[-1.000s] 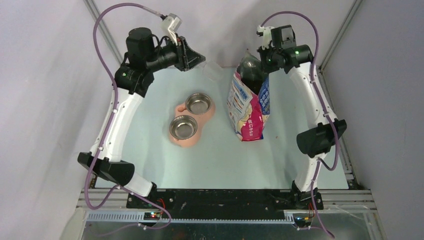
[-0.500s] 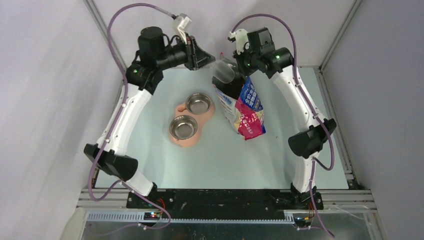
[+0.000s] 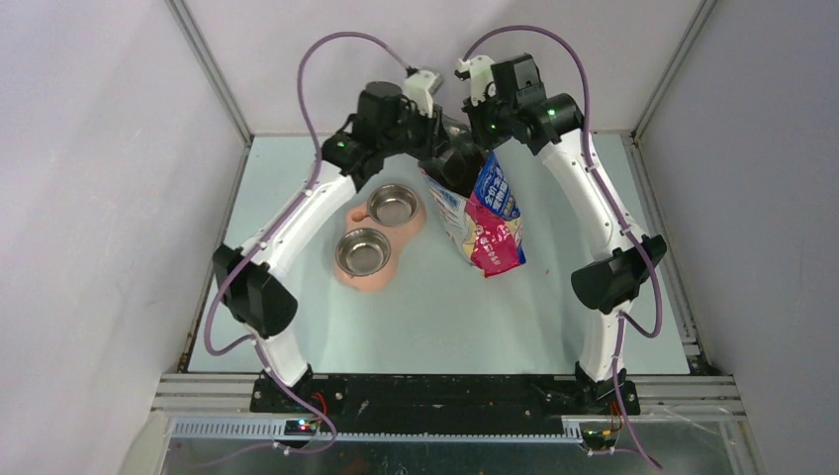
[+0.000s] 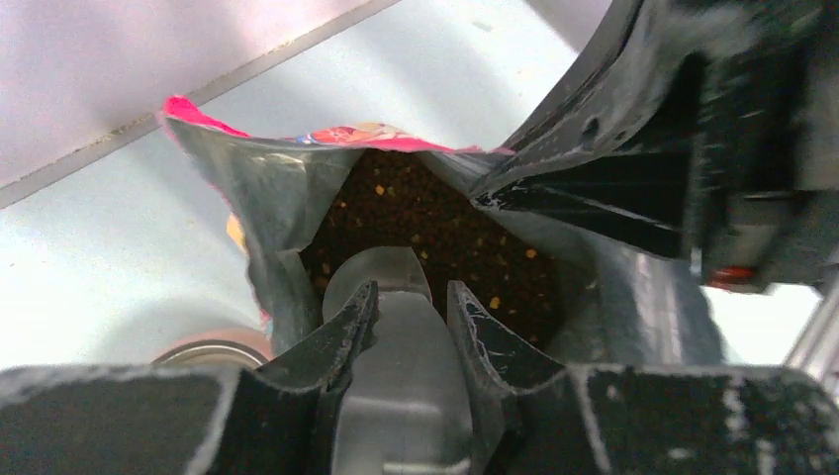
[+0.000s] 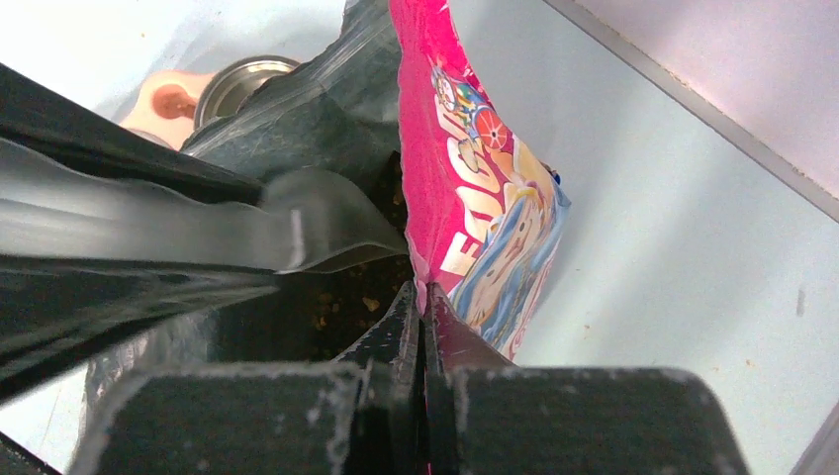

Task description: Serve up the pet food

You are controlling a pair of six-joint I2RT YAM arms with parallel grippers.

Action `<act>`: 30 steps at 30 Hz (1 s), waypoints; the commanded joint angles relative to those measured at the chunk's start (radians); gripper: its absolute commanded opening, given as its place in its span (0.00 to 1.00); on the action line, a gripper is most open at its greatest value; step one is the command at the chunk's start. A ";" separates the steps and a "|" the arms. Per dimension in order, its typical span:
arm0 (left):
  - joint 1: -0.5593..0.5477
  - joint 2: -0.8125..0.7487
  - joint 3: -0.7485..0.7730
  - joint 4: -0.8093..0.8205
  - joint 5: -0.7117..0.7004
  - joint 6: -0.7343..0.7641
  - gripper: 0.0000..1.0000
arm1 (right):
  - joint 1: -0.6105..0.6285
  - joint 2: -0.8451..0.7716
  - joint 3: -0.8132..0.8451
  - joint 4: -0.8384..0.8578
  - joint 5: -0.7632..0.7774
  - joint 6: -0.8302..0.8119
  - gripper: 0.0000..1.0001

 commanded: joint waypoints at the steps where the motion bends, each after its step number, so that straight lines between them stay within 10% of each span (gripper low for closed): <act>1: -0.066 0.032 -0.061 0.149 -0.212 0.112 0.00 | 0.019 -0.107 0.036 0.188 -0.074 0.043 0.00; 15: -0.124 0.113 -0.339 0.321 -0.307 0.178 0.00 | -0.079 -0.124 -0.029 0.154 -0.117 0.204 0.00; 30: -0.084 0.246 -0.295 0.445 0.430 -0.220 0.00 | -0.147 -0.127 -0.079 0.146 -0.190 0.239 0.00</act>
